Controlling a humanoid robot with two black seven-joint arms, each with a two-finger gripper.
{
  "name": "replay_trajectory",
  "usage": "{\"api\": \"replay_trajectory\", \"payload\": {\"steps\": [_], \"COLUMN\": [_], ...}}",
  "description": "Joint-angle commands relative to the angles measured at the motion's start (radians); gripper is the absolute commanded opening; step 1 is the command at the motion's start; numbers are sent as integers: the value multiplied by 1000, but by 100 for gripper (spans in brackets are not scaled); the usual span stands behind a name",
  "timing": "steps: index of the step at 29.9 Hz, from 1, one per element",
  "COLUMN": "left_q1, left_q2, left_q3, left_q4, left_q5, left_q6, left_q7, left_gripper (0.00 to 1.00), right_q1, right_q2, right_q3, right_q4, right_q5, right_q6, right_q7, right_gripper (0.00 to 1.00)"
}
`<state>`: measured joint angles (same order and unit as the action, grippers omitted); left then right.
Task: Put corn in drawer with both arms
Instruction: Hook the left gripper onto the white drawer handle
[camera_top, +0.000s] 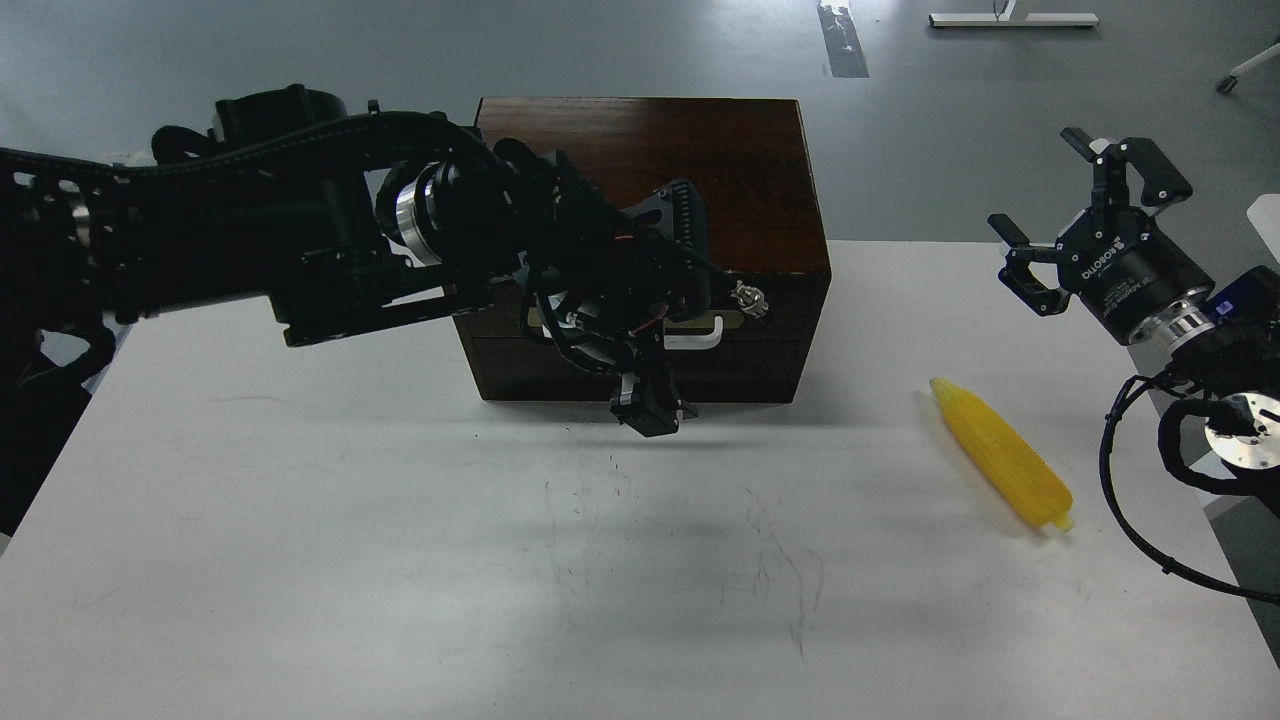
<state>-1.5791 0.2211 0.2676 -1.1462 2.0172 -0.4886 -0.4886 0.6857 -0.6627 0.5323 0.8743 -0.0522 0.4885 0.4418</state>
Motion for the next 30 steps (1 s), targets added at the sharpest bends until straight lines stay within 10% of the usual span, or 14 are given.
{"api": "replay_trajectory", "payload": {"steps": [1, 30], "left_q1": [4, 16], "left_q2": [1, 17], "left_q3": [5, 45], "left_q4": [0, 25], "left_q5": [0, 6], "left_q6": [0, 0], "left_q7": [0, 0], "left_gripper": [98, 98], "right_q1": [0, -5], "right_q2": [0, -3], "right_q3": [0, 2], "right_q4": [0, -1], "right_q5": [0, 0], "right_q6": [0, 0], "right_q7": [0, 0], "right_gripper": [100, 100]}}
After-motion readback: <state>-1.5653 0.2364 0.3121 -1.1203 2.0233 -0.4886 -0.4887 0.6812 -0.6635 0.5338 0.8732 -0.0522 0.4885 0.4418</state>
